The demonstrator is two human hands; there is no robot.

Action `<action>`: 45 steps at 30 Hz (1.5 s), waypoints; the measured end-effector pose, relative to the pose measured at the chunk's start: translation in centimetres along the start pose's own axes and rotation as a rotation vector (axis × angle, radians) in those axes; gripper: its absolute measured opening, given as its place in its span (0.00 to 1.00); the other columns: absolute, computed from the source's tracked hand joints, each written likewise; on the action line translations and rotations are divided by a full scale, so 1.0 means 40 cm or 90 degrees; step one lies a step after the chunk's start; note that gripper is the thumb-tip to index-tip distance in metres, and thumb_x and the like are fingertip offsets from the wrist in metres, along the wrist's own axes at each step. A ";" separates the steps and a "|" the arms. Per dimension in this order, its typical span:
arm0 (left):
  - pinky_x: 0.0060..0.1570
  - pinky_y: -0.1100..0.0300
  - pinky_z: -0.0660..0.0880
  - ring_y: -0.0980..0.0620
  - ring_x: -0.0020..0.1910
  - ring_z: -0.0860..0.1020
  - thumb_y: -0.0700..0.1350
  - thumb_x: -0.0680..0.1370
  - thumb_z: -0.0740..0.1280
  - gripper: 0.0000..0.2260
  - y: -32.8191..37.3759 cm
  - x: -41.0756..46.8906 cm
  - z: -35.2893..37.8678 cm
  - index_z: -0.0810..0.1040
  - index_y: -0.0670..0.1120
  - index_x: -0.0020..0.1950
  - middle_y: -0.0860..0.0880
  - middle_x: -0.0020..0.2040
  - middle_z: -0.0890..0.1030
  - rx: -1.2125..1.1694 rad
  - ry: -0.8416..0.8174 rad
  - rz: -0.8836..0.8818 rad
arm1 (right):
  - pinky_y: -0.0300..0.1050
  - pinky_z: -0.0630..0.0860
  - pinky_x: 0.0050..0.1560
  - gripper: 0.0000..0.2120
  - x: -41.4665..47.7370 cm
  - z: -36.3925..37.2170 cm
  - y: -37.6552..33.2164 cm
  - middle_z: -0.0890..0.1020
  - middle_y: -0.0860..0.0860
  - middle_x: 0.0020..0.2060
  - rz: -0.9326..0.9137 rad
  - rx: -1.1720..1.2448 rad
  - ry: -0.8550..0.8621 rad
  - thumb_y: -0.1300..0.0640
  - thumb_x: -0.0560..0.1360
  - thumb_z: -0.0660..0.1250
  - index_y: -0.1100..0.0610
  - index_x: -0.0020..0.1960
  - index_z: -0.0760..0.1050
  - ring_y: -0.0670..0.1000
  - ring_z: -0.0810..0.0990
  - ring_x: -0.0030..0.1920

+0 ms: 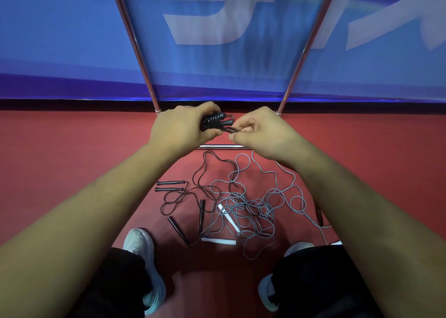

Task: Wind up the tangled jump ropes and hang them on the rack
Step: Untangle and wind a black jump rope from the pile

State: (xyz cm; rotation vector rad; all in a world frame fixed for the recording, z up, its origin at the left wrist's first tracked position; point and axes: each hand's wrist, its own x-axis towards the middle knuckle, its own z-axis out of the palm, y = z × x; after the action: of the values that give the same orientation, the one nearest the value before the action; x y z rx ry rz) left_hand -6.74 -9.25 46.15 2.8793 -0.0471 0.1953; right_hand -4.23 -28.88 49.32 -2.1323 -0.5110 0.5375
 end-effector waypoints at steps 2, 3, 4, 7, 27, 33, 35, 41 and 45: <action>0.40 0.57 0.68 0.45 0.52 0.81 0.67 0.73 0.67 0.22 0.011 -0.008 -0.007 0.73 0.62 0.64 0.53 0.50 0.84 0.013 -0.043 0.041 | 0.37 0.59 0.24 0.05 0.003 -0.005 0.002 0.70 0.48 0.24 -0.005 -0.003 0.029 0.62 0.75 0.70 0.62 0.42 0.82 0.43 0.62 0.23; 0.41 0.58 0.67 0.46 0.51 0.81 0.70 0.72 0.67 0.24 0.021 -0.013 -0.010 0.73 0.63 0.64 0.54 0.47 0.83 0.014 -0.073 0.053 | 0.38 0.60 0.25 0.05 0.005 -0.008 0.003 0.72 0.48 0.24 -0.014 -0.017 0.041 0.62 0.75 0.69 0.62 0.42 0.82 0.43 0.63 0.22; 0.41 0.58 0.67 0.47 0.50 0.81 0.73 0.70 0.66 0.26 0.032 -0.018 -0.013 0.74 0.63 0.64 0.55 0.42 0.81 0.016 -0.106 0.057 | 0.39 0.63 0.27 0.05 0.005 -0.010 0.005 0.75 0.48 0.25 -0.026 -0.036 0.052 0.62 0.75 0.69 0.62 0.42 0.82 0.42 0.65 0.23; 0.40 0.58 0.68 0.49 0.44 0.79 0.76 0.69 0.64 0.27 0.049 -0.023 -0.014 0.76 0.64 0.63 0.59 0.31 0.71 -0.005 -0.133 0.053 | 0.31 0.65 0.27 0.05 0.001 -0.019 0.006 0.77 0.45 0.27 -0.050 -0.065 0.079 0.62 0.76 0.69 0.62 0.44 0.82 0.40 0.71 0.24; 0.24 0.61 0.67 0.48 0.22 0.69 0.55 0.81 0.60 0.19 0.058 -0.010 0.000 0.74 0.38 0.56 0.44 0.30 0.75 -0.868 -0.180 -0.164 | 0.33 0.66 0.27 0.08 0.033 -0.063 0.053 0.77 0.50 0.28 -0.013 0.052 0.060 0.58 0.80 0.67 0.54 0.55 0.83 0.42 0.68 0.23; 0.27 0.60 0.69 0.48 0.25 0.70 0.57 0.82 0.60 0.16 0.054 -0.003 0.000 0.73 0.58 0.69 0.45 0.33 0.75 -0.935 -0.201 -0.190 | 0.40 0.70 0.32 0.09 0.023 -0.054 0.039 0.76 0.48 0.27 -0.018 -0.001 0.032 0.57 0.81 0.65 0.53 0.57 0.83 0.43 0.69 0.25; 0.29 0.58 0.69 0.48 0.26 0.71 0.57 0.82 0.61 0.14 0.046 -0.001 -0.005 0.75 0.59 0.67 0.44 0.35 0.76 -0.938 -0.195 -0.180 | 0.38 0.70 0.31 0.08 0.019 -0.057 0.036 0.76 0.48 0.28 -0.019 -0.009 0.016 0.58 0.80 0.66 0.54 0.56 0.82 0.43 0.70 0.25; 0.30 0.59 0.69 0.47 0.28 0.74 0.51 0.81 0.67 0.10 0.022 0.008 -0.020 0.79 0.51 0.60 0.43 0.36 0.79 -0.820 -0.105 -0.205 | 0.34 0.67 0.25 0.05 -0.005 -0.072 0.028 0.75 0.50 0.28 0.006 -0.008 -0.039 0.59 0.79 0.69 0.59 0.46 0.80 0.42 0.68 0.22; 0.33 0.56 0.73 0.50 0.33 0.77 0.48 0.77 0.73 0.08 0.026 0.012 -0.005 0.80 0.52 0.55 0.49 0.36 0.80 -0.659 -0.045 -0.162 | 0.31 0.64 0.24 0.05 -0.008 -0.063 0.021 0.72 0.48 0.26 -0.012 -0.067 -0.079 0.58 0.77 0.70 0.60 0.48 0.81 0.42 0.66 0.23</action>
State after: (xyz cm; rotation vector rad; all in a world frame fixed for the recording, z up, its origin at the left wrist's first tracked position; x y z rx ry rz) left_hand -6.34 -10.21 46.66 1.8343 0.1593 0.0022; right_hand -3.00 -31.13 50.07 -2.2014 -0.6406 0.6485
